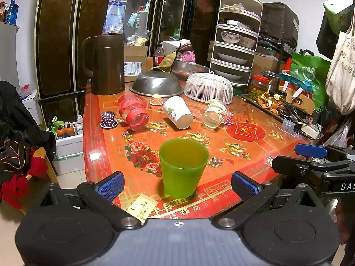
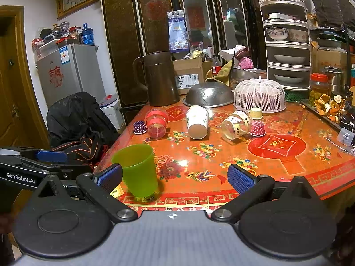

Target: Flip cup upright

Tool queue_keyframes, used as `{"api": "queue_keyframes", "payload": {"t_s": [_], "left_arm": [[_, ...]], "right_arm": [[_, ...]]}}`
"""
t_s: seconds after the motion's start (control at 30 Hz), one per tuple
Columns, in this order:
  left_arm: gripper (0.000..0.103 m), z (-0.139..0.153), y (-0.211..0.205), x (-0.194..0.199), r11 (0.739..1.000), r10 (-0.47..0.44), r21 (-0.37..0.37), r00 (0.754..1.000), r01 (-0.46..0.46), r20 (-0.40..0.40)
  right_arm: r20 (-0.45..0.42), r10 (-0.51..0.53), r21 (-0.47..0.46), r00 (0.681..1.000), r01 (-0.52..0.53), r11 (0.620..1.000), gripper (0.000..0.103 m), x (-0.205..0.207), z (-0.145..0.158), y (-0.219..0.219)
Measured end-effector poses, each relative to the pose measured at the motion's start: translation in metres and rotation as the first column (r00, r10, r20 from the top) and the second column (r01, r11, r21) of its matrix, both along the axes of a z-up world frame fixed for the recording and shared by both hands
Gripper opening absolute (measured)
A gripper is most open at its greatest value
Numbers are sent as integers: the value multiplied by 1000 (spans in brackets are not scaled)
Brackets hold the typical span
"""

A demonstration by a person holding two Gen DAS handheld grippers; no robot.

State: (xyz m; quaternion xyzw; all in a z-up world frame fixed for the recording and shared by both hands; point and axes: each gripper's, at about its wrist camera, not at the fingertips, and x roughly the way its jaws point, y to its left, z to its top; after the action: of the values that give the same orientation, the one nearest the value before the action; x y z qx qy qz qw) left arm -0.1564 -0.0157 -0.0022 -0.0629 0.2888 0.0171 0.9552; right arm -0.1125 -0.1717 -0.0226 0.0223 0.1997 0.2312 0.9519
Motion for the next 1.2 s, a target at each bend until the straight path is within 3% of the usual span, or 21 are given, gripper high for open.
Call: {"api": "queue_keyframes", "payload": {"t_s": [0.97, 1.2], "left_arm": [[103, -3, -1, 2, 1000, -5, -2, 1000, 5, -13], [103, -1, -4, -2, 999, -16, 28, 1000, 15, 21]], "right_arm": [[0, 0, 0, 1000, 0, 1000, 102, 0, -1, 1], [7, -4, 1, 1000, 4, 1000, 102, -1, -1, 1]]}}
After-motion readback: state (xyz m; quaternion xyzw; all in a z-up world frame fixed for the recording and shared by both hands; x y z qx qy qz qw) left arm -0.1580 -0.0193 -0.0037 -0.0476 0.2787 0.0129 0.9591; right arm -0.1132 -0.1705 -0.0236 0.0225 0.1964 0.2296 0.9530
